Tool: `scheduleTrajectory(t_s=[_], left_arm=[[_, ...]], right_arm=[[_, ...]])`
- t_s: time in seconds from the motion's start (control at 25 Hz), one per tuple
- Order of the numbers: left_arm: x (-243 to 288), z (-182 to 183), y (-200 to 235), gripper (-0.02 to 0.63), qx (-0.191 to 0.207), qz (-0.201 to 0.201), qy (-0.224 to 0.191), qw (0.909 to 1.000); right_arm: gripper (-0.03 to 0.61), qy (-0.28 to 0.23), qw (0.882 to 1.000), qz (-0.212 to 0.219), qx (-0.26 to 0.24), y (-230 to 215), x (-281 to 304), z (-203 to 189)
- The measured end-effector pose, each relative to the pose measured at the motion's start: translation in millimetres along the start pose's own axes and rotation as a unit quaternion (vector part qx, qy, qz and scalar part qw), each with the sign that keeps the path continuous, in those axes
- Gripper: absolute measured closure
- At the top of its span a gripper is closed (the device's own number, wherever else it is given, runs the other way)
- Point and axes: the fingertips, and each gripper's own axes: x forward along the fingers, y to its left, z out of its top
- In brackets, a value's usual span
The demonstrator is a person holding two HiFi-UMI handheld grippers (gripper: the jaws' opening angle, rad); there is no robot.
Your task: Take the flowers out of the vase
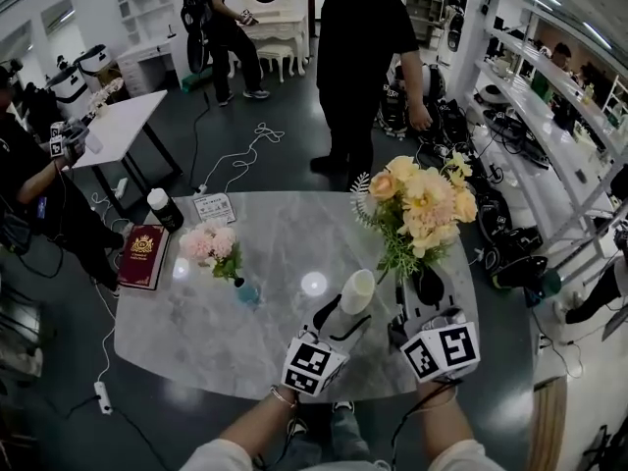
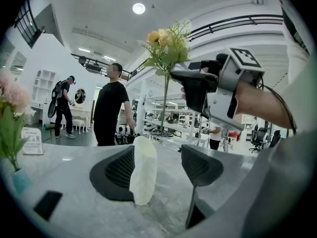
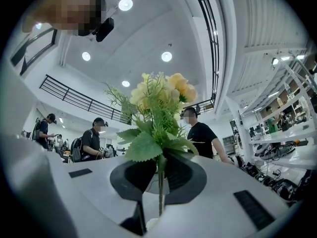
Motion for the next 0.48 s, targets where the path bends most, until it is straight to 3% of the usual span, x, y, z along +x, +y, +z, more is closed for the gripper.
scheduleTrajectory(t_s=[0.28,0.48], left_arm=[[-12.6,34.2,-21.6,0.404,-0.003,0.001,-0.005,1.0000],[-19.2,42.9,-48.5,0.459,0.001,-0.023,-0.013,0.9996]], right_arm=[[0.540,0.007,1.000,-0.021,-0.007,-7.1,-36.6,23.9],[0.540,0.020,0.999,-0.040,-0.019,-12.2,-75.9,27.3]])
